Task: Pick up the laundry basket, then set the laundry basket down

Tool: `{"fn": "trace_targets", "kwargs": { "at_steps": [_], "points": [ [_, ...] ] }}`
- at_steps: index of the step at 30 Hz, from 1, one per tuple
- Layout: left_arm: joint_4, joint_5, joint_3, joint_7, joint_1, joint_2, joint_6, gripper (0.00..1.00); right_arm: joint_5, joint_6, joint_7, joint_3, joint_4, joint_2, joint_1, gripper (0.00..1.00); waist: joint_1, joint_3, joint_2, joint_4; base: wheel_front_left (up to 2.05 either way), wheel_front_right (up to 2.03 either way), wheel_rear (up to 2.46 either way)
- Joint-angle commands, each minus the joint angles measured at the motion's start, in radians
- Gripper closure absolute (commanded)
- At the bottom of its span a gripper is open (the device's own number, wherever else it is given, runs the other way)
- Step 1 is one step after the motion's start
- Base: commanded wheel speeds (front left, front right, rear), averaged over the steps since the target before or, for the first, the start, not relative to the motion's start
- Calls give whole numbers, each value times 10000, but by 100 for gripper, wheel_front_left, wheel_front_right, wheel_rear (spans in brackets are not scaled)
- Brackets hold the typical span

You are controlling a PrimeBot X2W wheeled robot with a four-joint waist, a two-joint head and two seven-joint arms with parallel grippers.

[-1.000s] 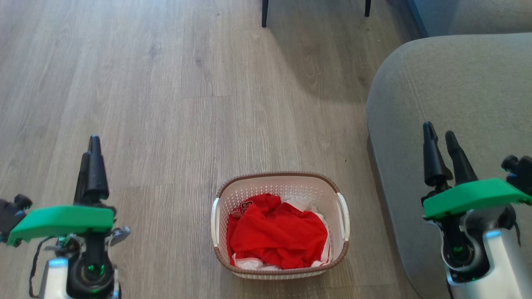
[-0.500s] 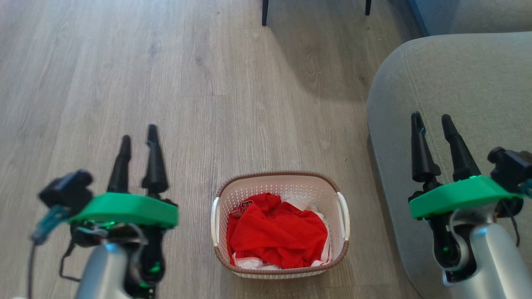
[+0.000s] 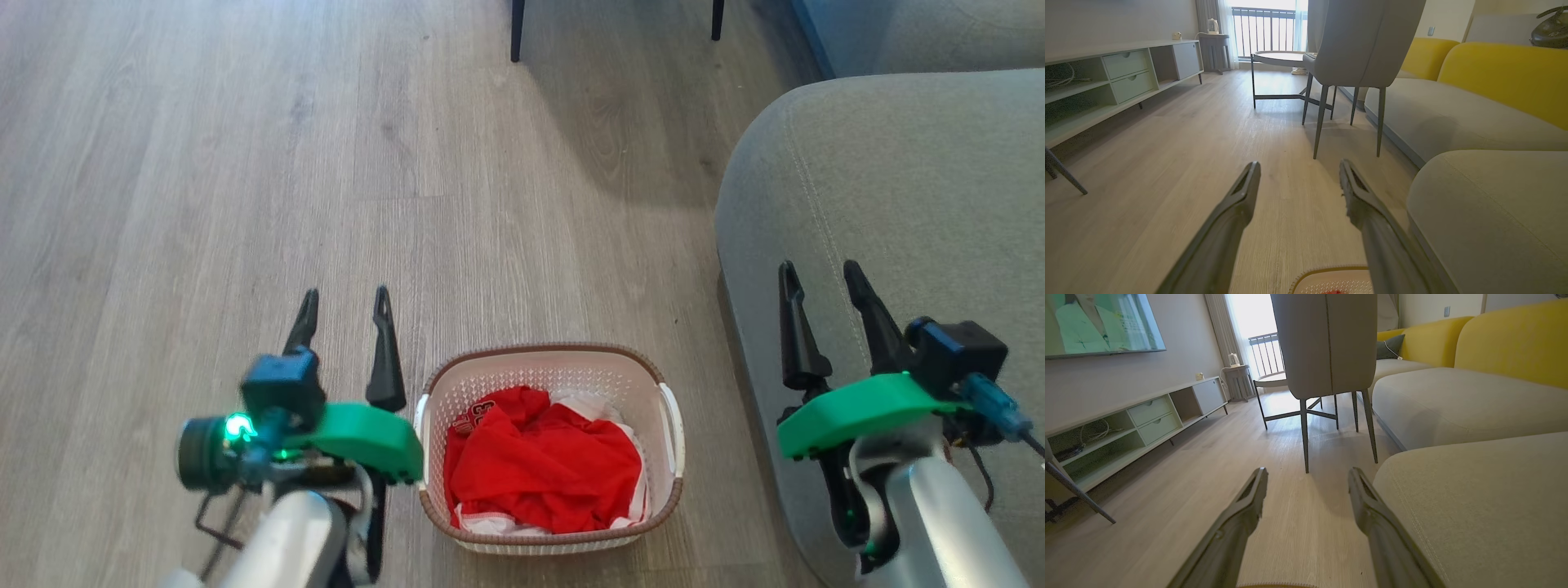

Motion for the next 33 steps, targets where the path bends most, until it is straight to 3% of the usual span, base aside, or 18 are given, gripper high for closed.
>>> {"fn": "trace_targets", "kwargs": {
  "at_steps": [1,4,10,15,21,22,29,33],
  "points": [
    [-222,344,-93,-172,-637,276,390,0,-522,53,-171,221,-480,2,-501,0,0,-6,0,-6,0,0,0],
    [-123,475,-580,-259,-823,480,875,0,-1001,55,-258,281,-472,25,-506,0,0,-9,0,-11,0,0,0],
    [-570,446,-802,-435,-1034,493,1391,0,-1458,58,-433,382,-599,119,-522,0,0,2,0,-10,0,0,0],
    [-1166,441,-621,-582,-838,329,1156,0,-1770,61,-580,253,-610,230,-494,0,0,13,0,-12,0,0,0],
    [-830,298,401,-758,-262,-374,148,0,-2242,65,-756,-97,-191,348,-339,0,0,10,0,5,0,0,0],
    [-830,298,401,-758,-262,-374,148,0,-2242,65,-756,-97,-191,348,-339,0,0,10,0,5,0,0,0],
    [149,772,1269,-964,101,-929,-1513,0,-3047,69,-961,-90,291,396,-371,0,0,65,0,-9,0,0,0],
    [418,1229,1564,-1081,83,-1021,-2003,0,-3532,71,-1077,43,556,403,-390,0,0,92,0,-30,0,0,0]
  ]
}}
